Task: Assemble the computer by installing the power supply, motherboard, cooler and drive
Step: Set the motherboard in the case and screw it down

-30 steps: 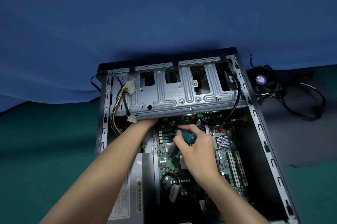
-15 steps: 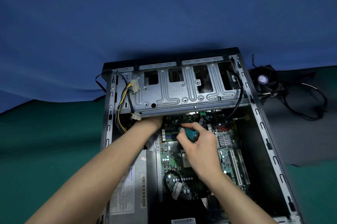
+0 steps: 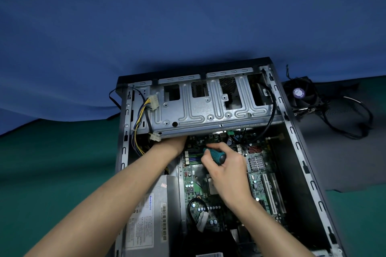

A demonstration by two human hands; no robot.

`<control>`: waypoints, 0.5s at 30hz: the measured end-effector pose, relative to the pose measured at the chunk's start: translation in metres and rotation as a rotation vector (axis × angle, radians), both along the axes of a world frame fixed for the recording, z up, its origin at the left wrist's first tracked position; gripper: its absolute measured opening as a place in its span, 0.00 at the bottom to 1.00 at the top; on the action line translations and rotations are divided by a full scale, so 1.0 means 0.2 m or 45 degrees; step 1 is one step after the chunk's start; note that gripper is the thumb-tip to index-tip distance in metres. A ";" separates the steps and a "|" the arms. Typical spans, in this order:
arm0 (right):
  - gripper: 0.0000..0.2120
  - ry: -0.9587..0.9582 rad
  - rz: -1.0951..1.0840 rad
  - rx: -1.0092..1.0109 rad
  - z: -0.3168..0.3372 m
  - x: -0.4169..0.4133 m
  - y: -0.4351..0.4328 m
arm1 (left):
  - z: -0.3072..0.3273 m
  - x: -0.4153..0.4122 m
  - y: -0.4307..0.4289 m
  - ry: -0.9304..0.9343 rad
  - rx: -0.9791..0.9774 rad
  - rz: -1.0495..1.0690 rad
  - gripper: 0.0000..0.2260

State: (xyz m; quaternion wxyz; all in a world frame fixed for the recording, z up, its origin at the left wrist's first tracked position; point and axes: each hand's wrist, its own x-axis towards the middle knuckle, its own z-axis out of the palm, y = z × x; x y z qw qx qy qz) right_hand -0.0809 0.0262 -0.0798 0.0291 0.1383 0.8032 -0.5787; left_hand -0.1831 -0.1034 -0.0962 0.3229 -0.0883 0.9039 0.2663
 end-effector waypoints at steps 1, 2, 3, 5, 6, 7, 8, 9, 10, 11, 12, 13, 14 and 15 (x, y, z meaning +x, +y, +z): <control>0.06 0.009 0.003 0.005 0.00 0.00 0.00 | 0.00 0.00 0.00 0.002 0.006 -0.011 0.19; 0.06 0.021 0.006 0.011 0.00 -0.01 -0.01 | 0.00 0.00 0.00 -0.001 0.018 -0.017 0.19; 0.06 0.033 0.011 0.019 0.00 -0.01 -0.01 | 0.01 0.00 -0.01 -0.004 0.033 -0.016 0.19; 0.06 0.058 0.012 0.043 0.00 -0.03 -0.02 | 0.01 0.01 -0.01 -0.006 0.044 -0.014 0.19; 0.05 0.070 0.010 0.052 0.01 -0.04 -0.02 | 0.02 0.01 -0.01 -0.006 0.040 -0.012 0.18; 0.05 0.077 0.011 0.060 0.01 -0.05 -0.02 | 0.02 0.01 -0.01 -0.004 0.041 0.003 0.18; 0.05 0.078 0.015 0.069 0.01 -0.05 -0.02 | 0.03 0.02 -0.01 0.001 0.042 0.013 0.18; 0.05 0.074 0.018 0.077 0.01 -0.05 -0.02 | 0.03 0.02 -0.01 -0.003 0.032 -0.002 0.18; 0.05 0.072 0.020 0.080 0.01 -0.06 -0.02 | 0.04 0.02 -0.01 -0.012 0.016 -0.034 0.17; 0.05 0.071 0.023 0.077 0.02 -0.06 -0.02 | 0.04 0.02 -0.01 -0.011 0.002 -0.060 0.17; 0.05 0.074 0.028 0.073 0.02 -0.06 -0.03 | 0.04 0.02 -0.01 -0.008 -0.008 -0.072 0.17; 0.05 0.077 0.037 0.072 0.03 -0.06 -0.03 | 0.04 0.02 -0.01 -0.018 -0.008 -0.064 0.17; 0.05 0.080 0.047 0.070 0.03 -0.07 -0.03 | 0.04 0.02 -0.01 -0.026 -0.008 -0.061 0.17; 0.05 0.083 0.061 0.067 0.03 -0.07 -0.04 | 0.05 0.03 -0.02 -0.032 -0.013 -0.068 0.17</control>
